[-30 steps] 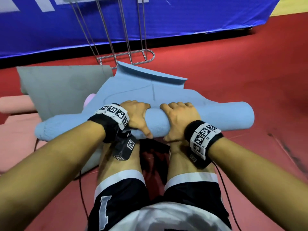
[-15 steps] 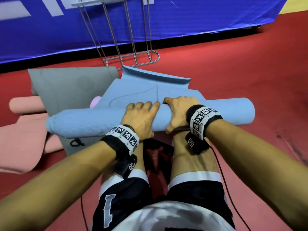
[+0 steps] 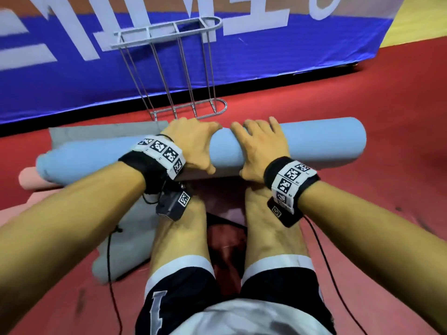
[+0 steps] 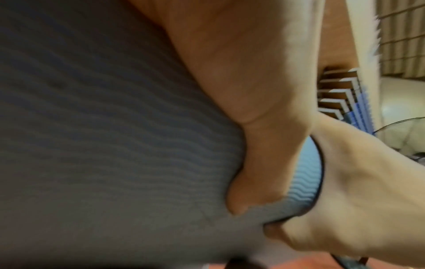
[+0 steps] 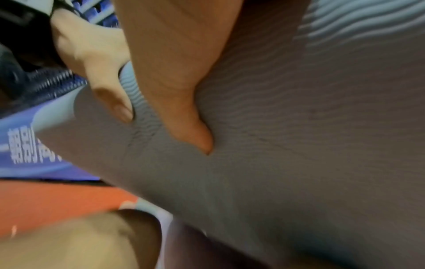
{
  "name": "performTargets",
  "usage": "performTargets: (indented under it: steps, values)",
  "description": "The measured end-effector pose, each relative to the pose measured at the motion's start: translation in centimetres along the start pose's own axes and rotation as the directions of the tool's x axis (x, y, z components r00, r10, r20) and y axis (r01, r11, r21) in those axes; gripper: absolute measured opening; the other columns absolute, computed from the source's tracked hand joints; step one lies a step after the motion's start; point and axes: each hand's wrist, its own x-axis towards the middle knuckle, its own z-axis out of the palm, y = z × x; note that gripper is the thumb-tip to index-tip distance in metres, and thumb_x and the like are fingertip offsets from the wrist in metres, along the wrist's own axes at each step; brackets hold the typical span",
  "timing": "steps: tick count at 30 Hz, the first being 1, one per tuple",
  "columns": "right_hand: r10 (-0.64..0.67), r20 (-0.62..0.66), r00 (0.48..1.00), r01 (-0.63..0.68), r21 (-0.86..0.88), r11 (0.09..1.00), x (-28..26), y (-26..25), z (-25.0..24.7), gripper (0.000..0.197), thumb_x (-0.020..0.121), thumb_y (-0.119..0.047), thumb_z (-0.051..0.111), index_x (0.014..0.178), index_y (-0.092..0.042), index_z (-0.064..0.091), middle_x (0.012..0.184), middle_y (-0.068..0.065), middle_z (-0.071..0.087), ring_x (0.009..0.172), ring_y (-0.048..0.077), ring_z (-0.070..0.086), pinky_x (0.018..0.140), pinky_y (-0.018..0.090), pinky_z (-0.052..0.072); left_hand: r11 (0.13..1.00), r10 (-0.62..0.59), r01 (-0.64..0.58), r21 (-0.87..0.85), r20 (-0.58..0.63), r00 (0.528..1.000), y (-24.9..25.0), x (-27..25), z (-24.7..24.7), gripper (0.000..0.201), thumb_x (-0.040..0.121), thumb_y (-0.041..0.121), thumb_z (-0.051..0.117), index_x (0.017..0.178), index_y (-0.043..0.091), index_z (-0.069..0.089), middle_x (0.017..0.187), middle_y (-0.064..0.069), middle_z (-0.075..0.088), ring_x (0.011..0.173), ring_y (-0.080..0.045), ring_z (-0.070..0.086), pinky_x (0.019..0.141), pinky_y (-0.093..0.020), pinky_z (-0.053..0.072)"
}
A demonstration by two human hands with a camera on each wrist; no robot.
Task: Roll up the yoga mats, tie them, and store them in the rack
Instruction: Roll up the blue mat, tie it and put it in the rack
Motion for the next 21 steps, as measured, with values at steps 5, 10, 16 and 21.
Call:
performTargets:
  steps: [5, 10, 16, 21]
  values:
    - [-0.050, 0.142, 0.989, 0.046, 0.033, 0.998, 1.0, 0.2, -6.0, 0.082, 0.053, -0.040, 0.080, 0.125, -0.027, 0.043, 0.113, 0.001, 0.059, 0.105, 0.031, 0.056, 0.085, 0.040, 0.038, 0.993, -0.035, 0.047, -0.113, 0.102, 0.994, 0.0, -1.5, -3.7, 0.086, 0.047, 0.066, 0.085, 0.123, 0.039, 0.053, 0.093, 0.008, 0.066, 0.088, -0.029, 0.063, 0.080, -0.039, 0.053]
    - [-0.123, 0.441, 0.889, 0.119, 0.037, 0.992, -3.5, -1.3, -2.9, 0.088, 0.043, -0.050, 0.083, 0.119, -0.030, 0.044, 0.105, 0.000, 0.065, 0.102, 0.028, 0.062, 0.083, 0.037, 0.045, 0.957, 0.113, -0.020, -0.288, 0.313, 0.943, 1.9, -4.5, 3.0, 0.089, 0.050, 0.066, 0.086, 0.127, 0.038, 0.053, 0.111, 0.009, 0.067, 0.098, -0.023, 0.063, 0.084, -0.032, 0.050]
    - [-0.155, 0.622, 0.767, 0.104, 0.118, 0.988, -4.4, -1.6, -0.4, 0.089, 0.042, -0.047, 0.085, 0.120, -0.033, 0.044, 0.089, -0.006, 0.062, 0.091, 0.025, 0.063, 0.073, 0.033, 0.044, 0.924, 0.177, -0.008, -0.381, 0.410, 0.895, 3.3, -4.8, 6.7, 0.077, 0.058, 0.062, 0.087, 0.122, 0.037, 0.053, 0.103, 0.012, 0.066, 0.094, -0.018, 0.061, 0.080, -0.029, 0.047]
    - [-0.111, 0.697, 0.708, -0.002, 0.158, 0.987, -2.8, -1.4, 0.1, 0.085, 0.037, -0.037, 0.086, 0.111, -0.034, 0.045, 0.080, -0.009, 0.063, 0.073, 0.017, 0.065, 0.066, 0.032, 0.059, 0.982, 0.094, -0.047, -0.182, 0.255, 0.962, 4.7, -5.9, 8.1, 0.101, 0.051, 0.070, 0.083, 0.132, 0.030, 0.036, 0.120, 0.002, 0.059, 0.103, -0.026, 0.061, 0.085, -0.040, 0.050]
